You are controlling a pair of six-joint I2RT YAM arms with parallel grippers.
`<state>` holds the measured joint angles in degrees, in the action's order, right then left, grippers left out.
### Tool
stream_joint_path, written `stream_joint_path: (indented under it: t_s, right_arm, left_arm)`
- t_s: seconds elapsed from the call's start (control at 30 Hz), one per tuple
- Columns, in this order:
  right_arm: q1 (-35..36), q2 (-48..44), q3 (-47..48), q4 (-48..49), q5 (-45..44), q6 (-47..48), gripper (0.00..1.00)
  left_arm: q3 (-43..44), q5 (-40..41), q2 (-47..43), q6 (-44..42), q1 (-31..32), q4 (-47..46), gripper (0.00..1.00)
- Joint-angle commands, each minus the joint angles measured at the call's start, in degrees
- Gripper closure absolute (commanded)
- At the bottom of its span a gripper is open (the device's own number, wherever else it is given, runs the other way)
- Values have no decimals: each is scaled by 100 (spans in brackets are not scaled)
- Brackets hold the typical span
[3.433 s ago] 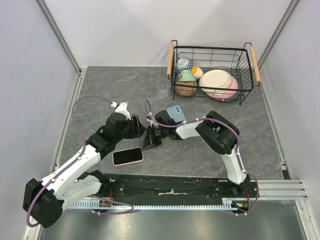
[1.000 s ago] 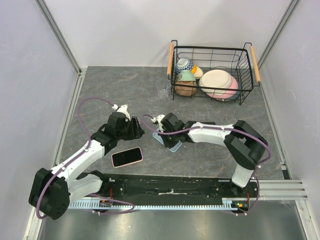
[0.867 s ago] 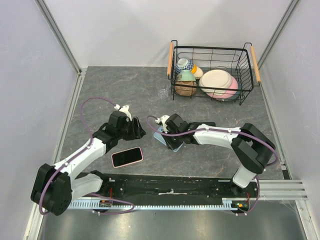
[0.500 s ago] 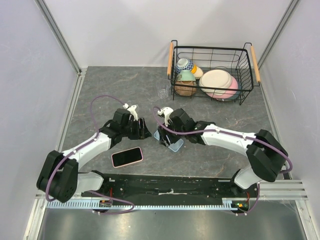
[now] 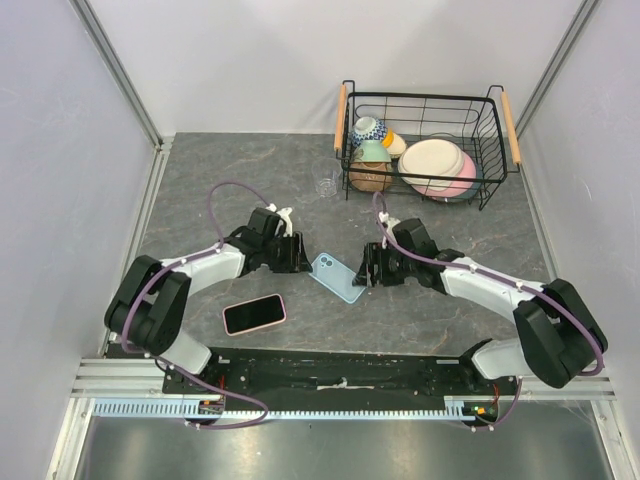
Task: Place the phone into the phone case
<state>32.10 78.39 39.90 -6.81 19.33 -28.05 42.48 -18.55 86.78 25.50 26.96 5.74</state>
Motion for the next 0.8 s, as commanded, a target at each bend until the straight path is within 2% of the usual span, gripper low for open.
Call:
stream_joint_path:
  t_s: [0.0,0.27,0.47,0.77]
  right_arm:
    - [42,-157,-526,-93,238,-604,29]
    - [34,44,-923,513,360,-1000,29]
    - [42,545,-870,1208,624,-1264,29]
    - [-19,1292,-413,1533,747,-1176,30]
  left_arm:
    - [217,17,339,-273,64,-222,48]
    - [208,-44,770,-168,160,-512,48]
    - [436,264,857,-326,160,-249,44]
    - [262,-281,929,-194,213,-547,50]
